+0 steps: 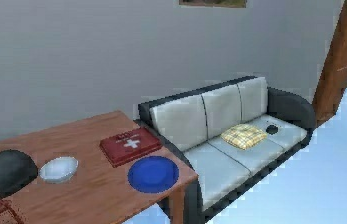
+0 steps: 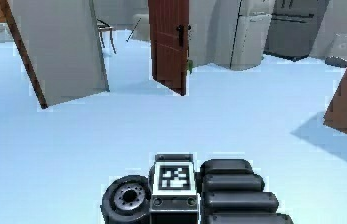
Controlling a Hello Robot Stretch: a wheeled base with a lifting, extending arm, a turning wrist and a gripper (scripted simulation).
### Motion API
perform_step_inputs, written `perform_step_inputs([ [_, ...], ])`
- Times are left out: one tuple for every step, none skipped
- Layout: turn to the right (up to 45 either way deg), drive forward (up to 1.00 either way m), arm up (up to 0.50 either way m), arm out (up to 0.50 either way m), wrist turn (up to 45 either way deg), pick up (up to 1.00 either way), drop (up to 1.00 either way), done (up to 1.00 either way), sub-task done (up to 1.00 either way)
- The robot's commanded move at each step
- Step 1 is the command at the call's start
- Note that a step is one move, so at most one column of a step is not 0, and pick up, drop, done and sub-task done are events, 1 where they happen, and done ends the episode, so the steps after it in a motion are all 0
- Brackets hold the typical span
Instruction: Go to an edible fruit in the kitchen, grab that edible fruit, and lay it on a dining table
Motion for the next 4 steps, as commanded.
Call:
perform_step_inputs([
  [0.0,0.25,0.0,0.0,0.0,0.0,0.0,0.0,0.0],
  [-45.0,0.0,0.0,0.0,0.0,0.0,0.0,0.0,0.0],
  [-45.0,0.0,0.0,0.0,0.0,0.0,0.0,0.0,0.0],
  [-45.0,0.0,0.0,0.0,0.0,0.0,0.0,0.0,0.0],
])
